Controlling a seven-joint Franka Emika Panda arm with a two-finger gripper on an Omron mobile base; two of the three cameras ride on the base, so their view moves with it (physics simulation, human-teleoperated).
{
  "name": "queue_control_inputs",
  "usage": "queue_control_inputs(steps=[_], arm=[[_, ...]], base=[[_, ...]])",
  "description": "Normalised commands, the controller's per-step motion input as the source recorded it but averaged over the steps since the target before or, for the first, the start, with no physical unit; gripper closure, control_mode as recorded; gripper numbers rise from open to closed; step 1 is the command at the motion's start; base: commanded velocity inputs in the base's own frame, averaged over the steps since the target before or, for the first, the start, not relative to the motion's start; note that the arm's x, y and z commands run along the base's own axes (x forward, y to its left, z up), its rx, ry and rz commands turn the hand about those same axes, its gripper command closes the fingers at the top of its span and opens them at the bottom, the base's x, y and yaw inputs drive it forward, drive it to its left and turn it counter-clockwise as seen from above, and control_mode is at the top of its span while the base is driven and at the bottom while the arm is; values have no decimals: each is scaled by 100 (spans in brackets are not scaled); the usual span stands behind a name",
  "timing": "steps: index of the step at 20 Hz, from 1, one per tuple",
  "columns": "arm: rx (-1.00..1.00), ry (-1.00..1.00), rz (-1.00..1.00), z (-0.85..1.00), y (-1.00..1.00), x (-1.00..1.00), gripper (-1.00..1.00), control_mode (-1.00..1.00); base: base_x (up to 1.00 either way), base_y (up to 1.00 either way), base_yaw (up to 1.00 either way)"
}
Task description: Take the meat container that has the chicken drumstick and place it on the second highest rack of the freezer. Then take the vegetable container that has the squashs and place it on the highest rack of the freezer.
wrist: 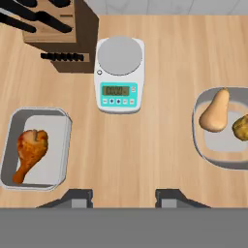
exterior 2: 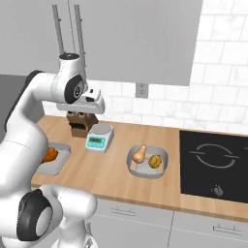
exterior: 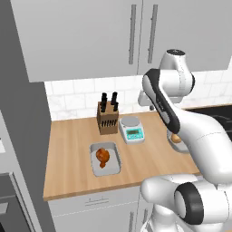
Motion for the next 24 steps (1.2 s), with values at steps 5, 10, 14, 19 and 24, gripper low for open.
queue_control_inputs(steps=[5, 10, 14, 19, 24], arm=[[0, -1, 0, 0, 2, -17, -100, -100], [0, 2, 0, -7, 45, -30, -100, -100], [0, 12, -13, -27, 94, 0, -100, -100], [0, 23, -32, -49, 97, 0, -100, -100], [0, 23, -51, -69, 82, -17, -100, -100]], base=[[0, 0, 0], [0, 0, 0], [0, 0, 0], [0, 0, 0], [0, 0, 0]])
